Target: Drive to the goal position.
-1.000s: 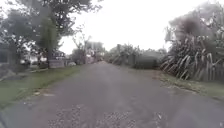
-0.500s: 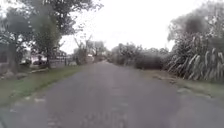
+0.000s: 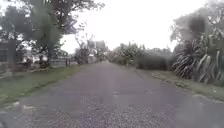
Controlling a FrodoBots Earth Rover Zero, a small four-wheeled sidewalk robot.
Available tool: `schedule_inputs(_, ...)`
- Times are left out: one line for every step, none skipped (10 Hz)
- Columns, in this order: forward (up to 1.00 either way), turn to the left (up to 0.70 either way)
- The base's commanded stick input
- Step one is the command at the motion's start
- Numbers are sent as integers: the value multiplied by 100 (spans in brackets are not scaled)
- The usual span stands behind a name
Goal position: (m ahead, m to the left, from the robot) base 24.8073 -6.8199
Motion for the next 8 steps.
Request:
schedule_inputs(70,0)
schedule_inputs(70,0)
schedule_inputs(70,0)
schedule_inputs(70,0)
schedule_inputs(70,0)
schedule_inputs(70,0)
schedule_inputs(70,-1)
schedule_inputs(70,-5)
